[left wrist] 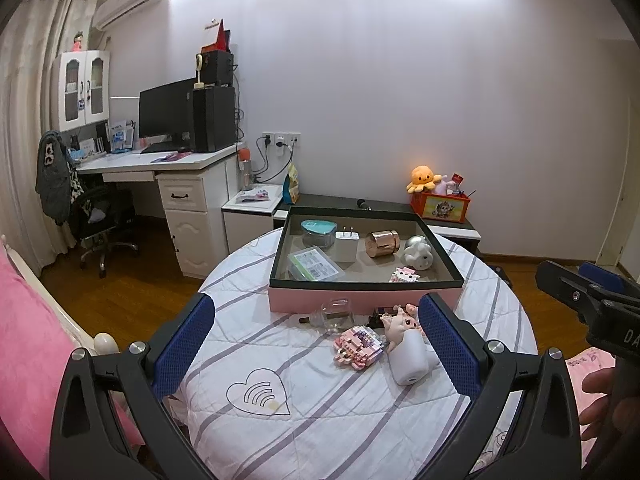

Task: Organize rigid objects
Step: 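Withdraw both tools from the box back above the bed, then grasp the pink block figure with left tool while right grasps white plug adapter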

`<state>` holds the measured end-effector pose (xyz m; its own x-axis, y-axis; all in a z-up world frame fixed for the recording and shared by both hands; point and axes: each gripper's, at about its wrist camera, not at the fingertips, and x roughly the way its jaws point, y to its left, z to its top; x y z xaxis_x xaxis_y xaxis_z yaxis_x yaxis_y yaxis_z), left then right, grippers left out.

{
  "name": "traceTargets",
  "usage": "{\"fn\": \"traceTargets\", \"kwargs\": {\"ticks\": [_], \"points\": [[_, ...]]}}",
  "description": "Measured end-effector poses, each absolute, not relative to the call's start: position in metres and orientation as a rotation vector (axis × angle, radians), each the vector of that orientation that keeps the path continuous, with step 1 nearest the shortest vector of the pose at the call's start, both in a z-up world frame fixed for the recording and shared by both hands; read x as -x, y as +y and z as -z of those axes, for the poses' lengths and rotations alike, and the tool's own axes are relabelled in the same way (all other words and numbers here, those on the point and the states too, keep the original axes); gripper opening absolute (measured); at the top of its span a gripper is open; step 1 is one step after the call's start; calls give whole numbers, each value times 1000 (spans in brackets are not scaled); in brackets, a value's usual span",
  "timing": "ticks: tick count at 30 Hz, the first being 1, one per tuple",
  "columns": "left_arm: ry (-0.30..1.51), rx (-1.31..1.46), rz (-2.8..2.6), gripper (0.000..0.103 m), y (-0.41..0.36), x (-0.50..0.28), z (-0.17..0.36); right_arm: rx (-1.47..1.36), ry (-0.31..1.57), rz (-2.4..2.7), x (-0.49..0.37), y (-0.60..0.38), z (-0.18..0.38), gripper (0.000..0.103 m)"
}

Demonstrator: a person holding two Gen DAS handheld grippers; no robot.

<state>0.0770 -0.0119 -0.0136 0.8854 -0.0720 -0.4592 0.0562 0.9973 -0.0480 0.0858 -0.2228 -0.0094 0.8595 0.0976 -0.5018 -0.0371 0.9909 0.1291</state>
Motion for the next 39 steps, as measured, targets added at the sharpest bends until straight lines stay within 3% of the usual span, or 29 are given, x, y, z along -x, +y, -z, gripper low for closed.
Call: {"fn": "traceTargets", "kwargs": {"ticks": [11, 33, 38, 39], "points": [[561, 44, 69, 103, -10, -99, 37, -103, 588, -76, -95, -220, 20, 103], [800, 17, 23, 103, -6, -165, 132, -154, 938, -220, -176, -195, 147, 103], [820, 24, 41, 103, -7, -171, 140, -121, 948, -257, -185, -192, 162, 90], [820, 18, 46, 103, -9, -171, 141, -107, 939, -267, -183, -190, 162, 76]]}}
